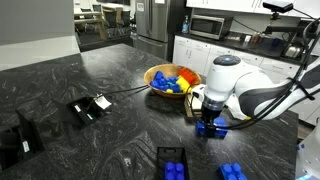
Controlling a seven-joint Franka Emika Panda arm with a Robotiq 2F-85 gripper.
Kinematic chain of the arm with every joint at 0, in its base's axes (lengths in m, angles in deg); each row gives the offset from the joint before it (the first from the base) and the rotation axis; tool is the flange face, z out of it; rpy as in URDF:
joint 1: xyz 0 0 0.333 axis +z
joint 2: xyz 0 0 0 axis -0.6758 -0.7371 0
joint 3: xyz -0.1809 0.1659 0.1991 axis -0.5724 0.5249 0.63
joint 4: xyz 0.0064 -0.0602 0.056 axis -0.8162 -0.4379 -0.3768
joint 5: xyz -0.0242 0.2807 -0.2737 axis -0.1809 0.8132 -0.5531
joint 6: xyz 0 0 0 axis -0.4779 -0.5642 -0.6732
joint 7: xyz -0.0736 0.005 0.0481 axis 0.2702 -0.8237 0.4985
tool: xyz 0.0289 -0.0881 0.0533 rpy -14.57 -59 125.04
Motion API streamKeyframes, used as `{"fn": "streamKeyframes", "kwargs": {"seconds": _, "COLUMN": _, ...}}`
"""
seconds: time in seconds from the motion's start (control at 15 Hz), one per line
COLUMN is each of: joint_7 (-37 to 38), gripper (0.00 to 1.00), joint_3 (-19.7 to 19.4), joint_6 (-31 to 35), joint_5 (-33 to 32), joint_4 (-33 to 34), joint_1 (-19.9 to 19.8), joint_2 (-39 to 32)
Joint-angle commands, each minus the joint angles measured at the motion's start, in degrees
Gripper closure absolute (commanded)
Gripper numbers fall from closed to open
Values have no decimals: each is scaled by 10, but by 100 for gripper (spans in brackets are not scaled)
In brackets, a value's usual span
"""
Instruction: Put the blue Lego's on the counter in the bowl
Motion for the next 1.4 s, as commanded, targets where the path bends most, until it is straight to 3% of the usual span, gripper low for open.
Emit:
{"fn": "streamKeyframes", "kwargs": {"seconds": 0.0, "joint_7": -21, "gripper": 9, "joint_3": 2, "joint_6": 19, "joint_5": 25, "joint_4": -17, "joint_1": 1, "joint_2": 10}}
{"fn": "streamKeyframes", "kwargs": {"seconds": 0.07, "joint_7": -21, "gripper": 26, "joint_3": 2, "joint_6": 22, "joint_5": 30, "joint_4": -18, "joint_1": 1, "joint_2": 11}}
{"fn": "streamKeyframes", "kwargs": {"seconds": 0.4, "joint_7": -21, "gripper": 62, "joint_3": 1, "joint_6": 14, "joint_5": 51, "joint_4": -22, "joint_1": 2, "joint_2": 35}}
{"fn": "streamKeyframes", "kwargs": {"seconds": 0.8, "joint_7": 3, "gripper": 62, "joint_3": 10, "joint_6": -55, "joint_5": 47, "joint_4": -5, "joint_1": 10, "joint_2": 95}}
{"fn": "streamKeyframes", "kwargs": {"seconds": 1.07, "joint_7": 59, "gripper": 62, "joint_3": 14, "joint_6": -117, "joint_5": 17, "joint_4": 35, "joint_1": -8, "joint_2": 128}}
{"fn": "streamKeyframes", "kwargs": {"seconds": 1.33, "joint_7": 71, "gripper": 62, "joint_3": 13, "joint_6": -140, "joint_5": -64, "joint_4": 108, "joint_1": -45, "joint_2": 112}}
